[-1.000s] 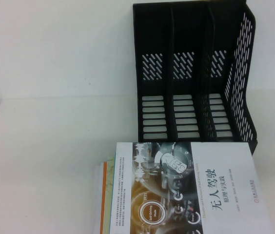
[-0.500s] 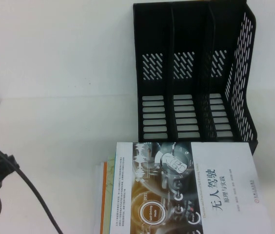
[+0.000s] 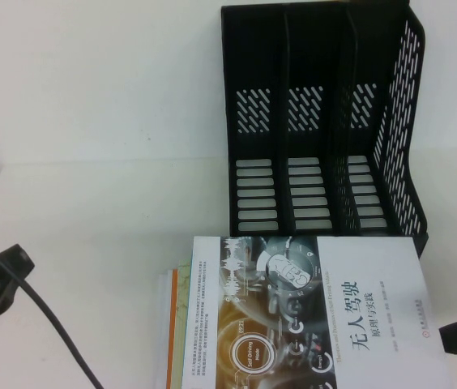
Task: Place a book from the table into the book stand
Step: Push book with right arm
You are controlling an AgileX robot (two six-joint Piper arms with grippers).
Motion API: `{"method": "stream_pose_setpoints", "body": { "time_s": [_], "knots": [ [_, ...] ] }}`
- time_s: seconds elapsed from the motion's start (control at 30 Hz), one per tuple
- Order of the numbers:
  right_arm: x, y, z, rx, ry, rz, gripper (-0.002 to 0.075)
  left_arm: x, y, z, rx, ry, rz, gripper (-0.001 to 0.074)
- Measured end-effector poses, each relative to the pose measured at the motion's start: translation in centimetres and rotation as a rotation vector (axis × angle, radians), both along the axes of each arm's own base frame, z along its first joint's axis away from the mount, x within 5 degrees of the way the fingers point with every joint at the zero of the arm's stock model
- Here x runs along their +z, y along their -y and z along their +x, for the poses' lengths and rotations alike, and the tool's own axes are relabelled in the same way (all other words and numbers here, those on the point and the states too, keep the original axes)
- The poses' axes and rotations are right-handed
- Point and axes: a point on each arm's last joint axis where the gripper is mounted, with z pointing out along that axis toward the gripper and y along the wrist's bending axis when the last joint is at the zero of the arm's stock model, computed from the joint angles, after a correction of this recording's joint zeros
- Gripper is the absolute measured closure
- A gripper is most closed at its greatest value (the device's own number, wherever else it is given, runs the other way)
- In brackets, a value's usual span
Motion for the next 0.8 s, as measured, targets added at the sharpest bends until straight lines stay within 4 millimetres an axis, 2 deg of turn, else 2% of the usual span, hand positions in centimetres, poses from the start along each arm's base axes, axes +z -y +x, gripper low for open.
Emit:
{"method": "stream_pose_setpoints", "body": {
  "time_s": [0.33, 0.57, 0.8],
  "knots": [
    [0.8, -0.1, 0.3, 0.024, 0.016, 0.008, 0.0731, -0.4, 0.4, -0.3, -0.079, -0.034, 0.048, 0.0738],
    [2.1, -0.2, 1.2, 0.040, 0.083, 0.001, 0.0731, -0.6, 1.2, -0.8, -0.143, -0.089, -0.022, 0.0738],
    [3.6, -0.2, 2.1, 0.031, 0.151, 0.004, 0.0731, 0.0, 1.7, -0.7, -0.183, -0.037, -0.087, 0.0738]
  ]
}}
